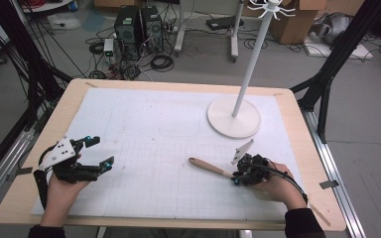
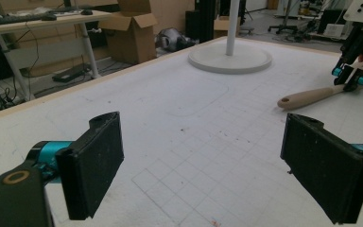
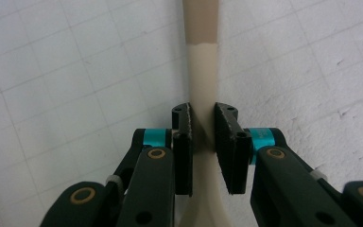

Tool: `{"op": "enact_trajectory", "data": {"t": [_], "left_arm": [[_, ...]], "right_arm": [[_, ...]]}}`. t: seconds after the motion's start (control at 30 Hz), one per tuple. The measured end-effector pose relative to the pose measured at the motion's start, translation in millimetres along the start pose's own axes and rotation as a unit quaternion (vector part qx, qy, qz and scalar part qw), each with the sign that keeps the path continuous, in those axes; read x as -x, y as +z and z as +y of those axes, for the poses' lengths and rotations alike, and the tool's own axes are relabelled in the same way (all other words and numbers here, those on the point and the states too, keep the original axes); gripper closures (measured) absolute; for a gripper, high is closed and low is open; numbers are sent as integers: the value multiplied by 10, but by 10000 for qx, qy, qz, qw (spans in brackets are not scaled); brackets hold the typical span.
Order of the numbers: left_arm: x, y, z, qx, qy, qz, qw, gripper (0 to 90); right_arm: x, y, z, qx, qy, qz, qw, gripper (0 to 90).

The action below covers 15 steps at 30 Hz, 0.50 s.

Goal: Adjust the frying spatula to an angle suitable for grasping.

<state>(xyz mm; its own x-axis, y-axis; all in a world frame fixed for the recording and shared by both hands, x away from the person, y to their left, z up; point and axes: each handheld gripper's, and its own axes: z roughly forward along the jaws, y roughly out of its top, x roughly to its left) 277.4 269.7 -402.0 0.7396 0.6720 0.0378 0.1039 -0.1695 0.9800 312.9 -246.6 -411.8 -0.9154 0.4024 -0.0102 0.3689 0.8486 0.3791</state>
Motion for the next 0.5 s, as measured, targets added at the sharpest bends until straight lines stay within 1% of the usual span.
{"op": "enact_trajectory", "data": {"t": [0.03,0.07,0.1,0.13,0.17,0.2,0.3,0.37,0.5], "left_arm": [[-4,-9,4,-1,15,7,10000,142],[-4,-9,4,-1,15,7,10000,142],[-6,-10,4,7,9,15,10000,142],[-6,-9,3,4,8,10,10000,142],[-6,-8,2,0,9,9,10000,142],[-6,-8,2,0,9,9,10000,142],[-3,1,1,3,3,3,10000,142],[-3,5,-1,-6,14,-4,10000,142],[-2,4,2,7,16,-13,10000,142]], "right_arm": [[-2,-2,-29,153,-29,-18,9999,782],[-2,-2,-29,153,-29,-18,9999,782],[-14,-3,-41,285,-48,-72,9996,782],[-23,-2,-32,315,-104,-107,9994,783],[-35,-6,-18,357,-166,-151,9991,782],[-48,-15,3,394,-204,-149,9989,782],[-92,-45,100,507,-418,-141,9977,783],[-135,-58,197,495,-595,-102,9970,782],[-250,-26,435,518,-1096,-38,9926,782]]}}
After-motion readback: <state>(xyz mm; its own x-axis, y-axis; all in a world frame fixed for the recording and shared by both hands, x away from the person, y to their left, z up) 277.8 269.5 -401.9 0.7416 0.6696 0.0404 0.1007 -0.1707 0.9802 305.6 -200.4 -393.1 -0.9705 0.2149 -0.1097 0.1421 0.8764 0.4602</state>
